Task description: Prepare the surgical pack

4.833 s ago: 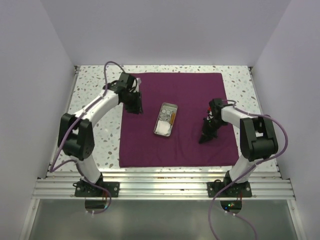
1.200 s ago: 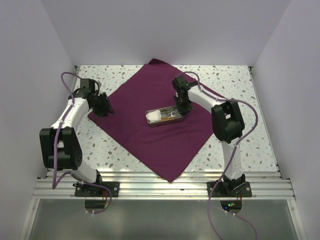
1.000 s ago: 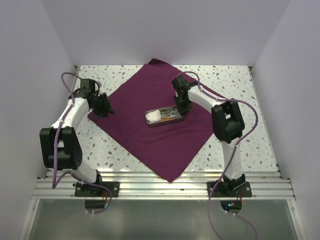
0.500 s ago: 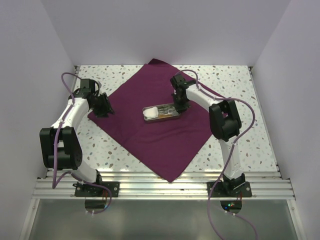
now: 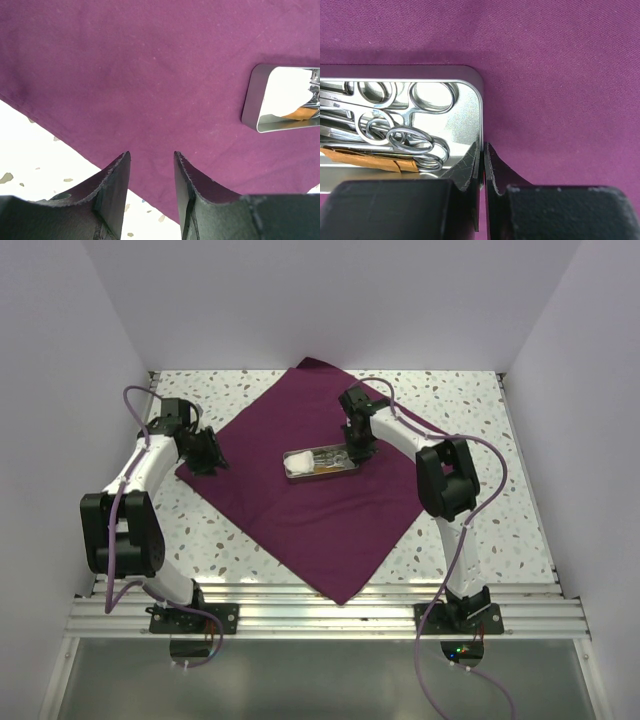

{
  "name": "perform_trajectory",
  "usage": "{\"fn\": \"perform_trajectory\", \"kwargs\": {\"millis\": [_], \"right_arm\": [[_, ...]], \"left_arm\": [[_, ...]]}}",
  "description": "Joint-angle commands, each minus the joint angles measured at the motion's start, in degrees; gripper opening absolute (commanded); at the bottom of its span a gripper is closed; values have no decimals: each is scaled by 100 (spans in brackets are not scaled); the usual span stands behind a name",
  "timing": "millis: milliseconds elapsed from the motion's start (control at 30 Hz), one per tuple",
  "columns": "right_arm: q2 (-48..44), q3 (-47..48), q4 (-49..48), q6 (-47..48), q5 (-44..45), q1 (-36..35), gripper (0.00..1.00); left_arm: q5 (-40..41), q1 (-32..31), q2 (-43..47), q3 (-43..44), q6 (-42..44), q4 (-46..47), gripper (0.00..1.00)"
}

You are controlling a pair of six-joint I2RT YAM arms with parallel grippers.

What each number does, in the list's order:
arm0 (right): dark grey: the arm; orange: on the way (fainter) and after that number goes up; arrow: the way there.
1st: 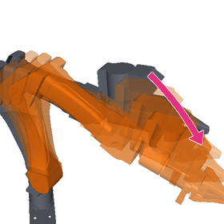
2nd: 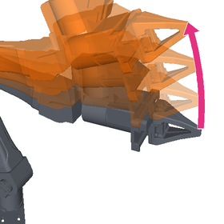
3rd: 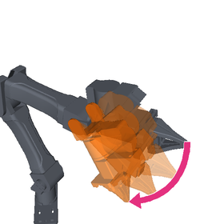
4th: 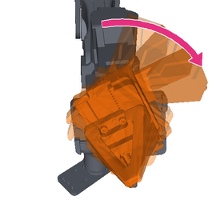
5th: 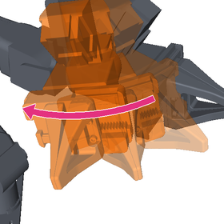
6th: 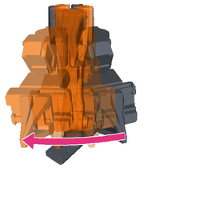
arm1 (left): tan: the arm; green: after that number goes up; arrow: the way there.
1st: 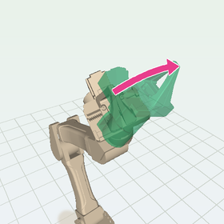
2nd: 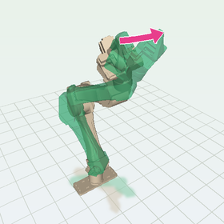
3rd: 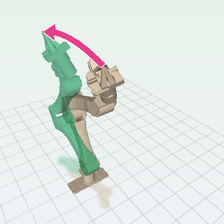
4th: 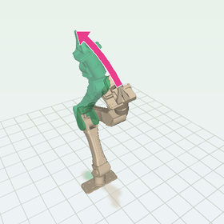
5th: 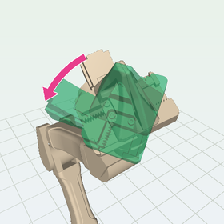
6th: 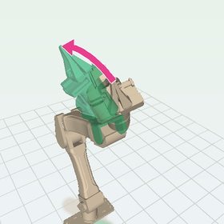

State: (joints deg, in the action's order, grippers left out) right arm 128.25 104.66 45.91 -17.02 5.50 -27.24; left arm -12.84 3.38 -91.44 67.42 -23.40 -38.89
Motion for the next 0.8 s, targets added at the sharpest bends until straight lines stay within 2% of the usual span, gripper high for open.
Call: {"fn": "perform_trajectory", "kwargs": {"millis": [0, 533, 600, 633, 767], "right_arm": [[34, 248, -109, -74, 136, 9, 0], [157, 423, -3, -100, 83, 9, 2], [183, 458, 84, -126, 48, 9, 11], [183, 511, 128, -127, 65, 17, 28], [-80, 573, 435, -170, 240, 35, 58]], "left_arm": [[-17, 58, -67, 272, 55, -22, 44], [-87, 75, -146, 289, 63, 22, 45], [-105, 75, -146, 289, 63, 22, 46], [-131, 84, -146, 281, 72, 22, 47], [-358, 75, -41, 149, 90, 49, 49]]}}
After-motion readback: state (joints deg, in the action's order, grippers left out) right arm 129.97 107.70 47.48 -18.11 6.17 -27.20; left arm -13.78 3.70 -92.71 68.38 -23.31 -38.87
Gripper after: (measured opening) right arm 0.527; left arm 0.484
